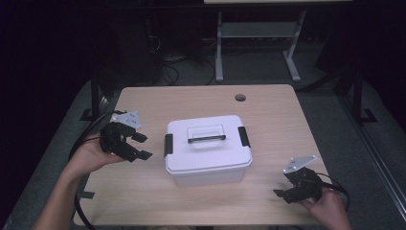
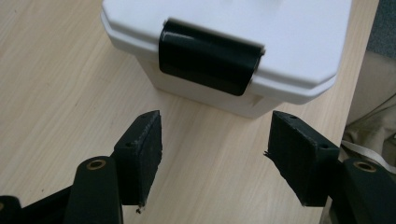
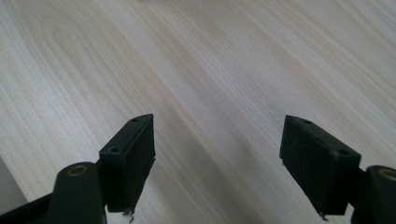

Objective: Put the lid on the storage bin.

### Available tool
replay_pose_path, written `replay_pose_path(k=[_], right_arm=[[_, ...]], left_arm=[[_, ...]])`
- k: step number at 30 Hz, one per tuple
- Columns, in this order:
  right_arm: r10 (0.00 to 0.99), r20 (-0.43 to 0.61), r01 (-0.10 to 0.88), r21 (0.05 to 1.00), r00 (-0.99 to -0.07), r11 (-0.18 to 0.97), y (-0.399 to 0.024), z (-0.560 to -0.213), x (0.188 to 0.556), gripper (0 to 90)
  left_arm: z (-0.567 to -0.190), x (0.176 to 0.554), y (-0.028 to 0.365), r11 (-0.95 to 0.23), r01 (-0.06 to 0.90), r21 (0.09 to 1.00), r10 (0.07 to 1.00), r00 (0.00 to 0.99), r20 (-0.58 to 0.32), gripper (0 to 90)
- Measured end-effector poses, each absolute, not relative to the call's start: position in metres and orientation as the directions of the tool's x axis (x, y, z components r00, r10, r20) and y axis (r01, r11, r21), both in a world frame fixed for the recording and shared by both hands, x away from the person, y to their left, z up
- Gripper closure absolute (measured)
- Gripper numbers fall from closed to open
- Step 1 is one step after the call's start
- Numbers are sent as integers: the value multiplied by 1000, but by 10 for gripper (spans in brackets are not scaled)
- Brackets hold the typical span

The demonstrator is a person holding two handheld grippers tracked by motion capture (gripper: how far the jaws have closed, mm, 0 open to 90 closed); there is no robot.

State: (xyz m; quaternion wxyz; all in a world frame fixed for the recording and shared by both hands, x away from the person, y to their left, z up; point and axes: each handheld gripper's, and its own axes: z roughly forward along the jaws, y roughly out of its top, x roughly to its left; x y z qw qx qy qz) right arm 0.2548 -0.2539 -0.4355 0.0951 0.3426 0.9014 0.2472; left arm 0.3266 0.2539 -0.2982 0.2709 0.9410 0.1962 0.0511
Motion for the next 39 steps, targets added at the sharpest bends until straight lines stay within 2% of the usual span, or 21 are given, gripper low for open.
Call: replay_pose_path(k=[39], right_arm=[[656, -13, 565, 495, -755, 661, -250, -440, 255, 259]], left_arm=[[-353, 310, 289, -742, 417, 525, 468, 883, -40, 336]])
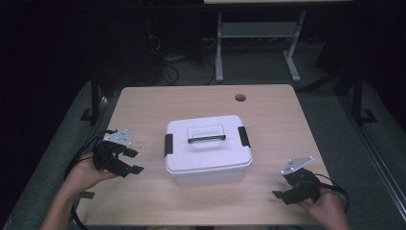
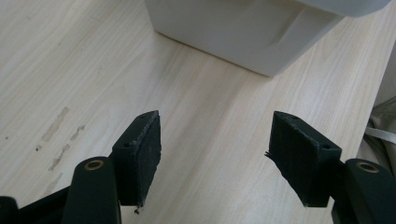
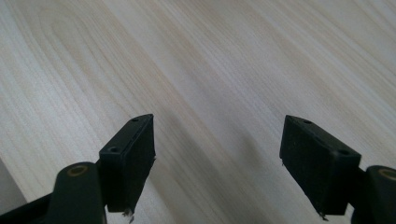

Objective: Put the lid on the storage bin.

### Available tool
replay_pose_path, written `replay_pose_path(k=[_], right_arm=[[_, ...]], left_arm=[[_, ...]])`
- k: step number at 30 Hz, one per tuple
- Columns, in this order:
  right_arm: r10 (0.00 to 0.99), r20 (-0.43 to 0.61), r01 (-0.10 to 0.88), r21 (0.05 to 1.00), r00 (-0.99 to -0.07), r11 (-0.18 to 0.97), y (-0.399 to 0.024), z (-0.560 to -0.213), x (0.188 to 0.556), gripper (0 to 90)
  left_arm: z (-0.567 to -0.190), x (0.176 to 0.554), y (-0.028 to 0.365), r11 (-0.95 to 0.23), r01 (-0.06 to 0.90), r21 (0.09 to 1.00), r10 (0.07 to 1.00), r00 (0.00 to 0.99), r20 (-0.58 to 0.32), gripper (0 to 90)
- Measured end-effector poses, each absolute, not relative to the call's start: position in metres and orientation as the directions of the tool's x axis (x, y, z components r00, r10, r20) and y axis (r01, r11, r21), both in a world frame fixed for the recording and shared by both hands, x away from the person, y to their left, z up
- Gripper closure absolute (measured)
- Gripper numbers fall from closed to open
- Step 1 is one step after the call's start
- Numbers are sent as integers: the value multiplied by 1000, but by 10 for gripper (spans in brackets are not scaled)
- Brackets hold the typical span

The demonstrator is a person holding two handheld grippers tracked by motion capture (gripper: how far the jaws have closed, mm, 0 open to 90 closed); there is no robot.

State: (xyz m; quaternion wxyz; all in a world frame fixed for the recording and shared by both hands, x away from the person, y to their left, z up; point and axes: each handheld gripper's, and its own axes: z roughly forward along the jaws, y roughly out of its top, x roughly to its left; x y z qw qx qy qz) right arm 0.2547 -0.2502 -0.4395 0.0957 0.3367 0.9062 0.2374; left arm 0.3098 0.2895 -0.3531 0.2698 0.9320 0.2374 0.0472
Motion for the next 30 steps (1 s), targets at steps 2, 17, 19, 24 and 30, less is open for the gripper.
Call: replay_pose_path(k=[2, 17, 19, 24, 30], right_arm=[[654, -14, 564, 493, -756, 662, -250, -440, 255, 259], [656, -15, 566, 490, -754, 663, -250, -440, 254, 257], [657, -15, 567, 490, -754, 662, -250, -440, 254, 257], [655, -14, 567, 487, -756, 664, -250, -440, 254, 257], [655, -13, 568, 486, -755, 664, -249, -440, 253, 257]], left_arm=[[-357, 309, 291, -739, 421, 525, 473, 880, -41, 336], [-379, 300, 305, -728, 456, 512, 506, 861, -48, 330], [-382, 299, 307, -726, 461, 511, 510, 859, -50, 328], [-387, 297, 310, -721, 468, 511, 517, 854, -54, 316], [-392, 294, 313, -719, 474, 508, 521, 852, -58, 295]])
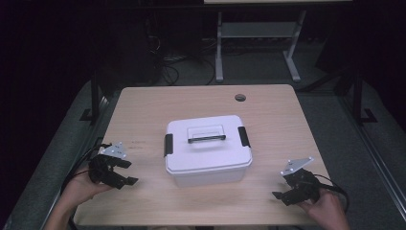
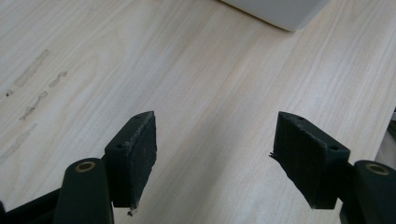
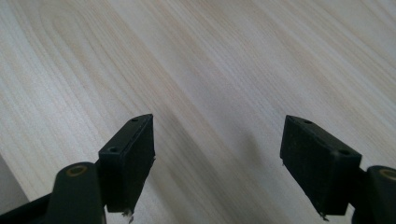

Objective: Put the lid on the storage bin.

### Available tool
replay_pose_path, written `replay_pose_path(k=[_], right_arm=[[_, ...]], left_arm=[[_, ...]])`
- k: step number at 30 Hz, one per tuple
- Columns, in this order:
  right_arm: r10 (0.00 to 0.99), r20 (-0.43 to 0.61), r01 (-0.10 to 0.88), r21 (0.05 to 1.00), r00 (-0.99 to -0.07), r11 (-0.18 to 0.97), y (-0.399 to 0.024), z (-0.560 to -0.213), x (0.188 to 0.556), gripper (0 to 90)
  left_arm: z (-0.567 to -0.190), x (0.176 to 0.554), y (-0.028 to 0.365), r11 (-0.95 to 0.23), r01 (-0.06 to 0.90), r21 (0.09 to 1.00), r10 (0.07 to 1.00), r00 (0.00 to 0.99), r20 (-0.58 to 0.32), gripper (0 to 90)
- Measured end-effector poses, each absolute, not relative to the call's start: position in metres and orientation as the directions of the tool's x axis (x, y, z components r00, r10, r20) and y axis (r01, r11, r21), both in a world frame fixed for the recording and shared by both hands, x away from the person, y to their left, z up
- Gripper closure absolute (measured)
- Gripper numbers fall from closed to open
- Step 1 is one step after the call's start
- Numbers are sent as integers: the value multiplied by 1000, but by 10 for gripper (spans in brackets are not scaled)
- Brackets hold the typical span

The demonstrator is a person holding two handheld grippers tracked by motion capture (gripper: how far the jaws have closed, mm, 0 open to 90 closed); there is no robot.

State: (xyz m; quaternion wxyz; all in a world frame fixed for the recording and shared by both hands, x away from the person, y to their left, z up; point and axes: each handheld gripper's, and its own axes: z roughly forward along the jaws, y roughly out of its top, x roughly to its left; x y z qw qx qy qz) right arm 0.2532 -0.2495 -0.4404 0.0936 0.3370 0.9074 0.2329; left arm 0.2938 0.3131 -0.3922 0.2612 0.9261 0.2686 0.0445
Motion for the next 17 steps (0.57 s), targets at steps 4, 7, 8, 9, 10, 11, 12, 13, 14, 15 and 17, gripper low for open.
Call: replay_pose_path(k=[4, 7, 8, 9, 10, 11, 12, 13, 14, 15, 17], right_arm=[[653, -14, 565, 488, -757, 665, -250, -440, 253, 256], [655, -13, 567, 487, -756, 664, -250, -440, 252, 256], [655, -12, 567, 488, -755, 664, -250, -440, 252, 256], [654, -15, 565, 488, -756, 665, -251, -440, 252, 256], [656, -13, 568, 487, -754, 663, -251, -440, 251, 256], [656, -14, 568, 487, -754, 663, -251, -440, 251, 256], [657, -14, 568, 487, -754, 663, -251, -440, 251, 256], [657, -15, 568, 488, -754, 663, -251, -440, 251, 256], [657, -15, 568, 488, -754, 663, -251, -440, 251, 256], [655, -17, 565, 489, -756, 665, -251, -440, 251, 256], [656, -17, 565, 489, -755, 664, -251, -440, 251, 256]], left_arm=[[-395, 292, 316, -717, 477, 507, 526, 849, -55, 282], [-397, 290, 317, -714, 482, 507, 532, 845, -53, 273], [-398, 290, 318, -715, 484, 505, 534, 844, -52, 272], [-398, 289, 319, -717, 483, 503, 532, 845, -53, 273], [-399, 289, 319, -714, 488, 502, 535, 843, -59, 273], [-400, 288, 320, -713, 488, 504, 535, 843, -59, 273], [-401, 288, 320, -714, 489, 502, 535, 843, -61, 273], [-401, 288, 321, -714, 490, 501, 535, 842, -61, 273], [-402, 287, 322, -712, 494, 499, 538, 841, -64, 270], [-402, 287, 322, -711, 495, 500, 537, 841, -69, 269], [-403, 286, 323, -708, 494, 505, 537, 841, -71, 269]])
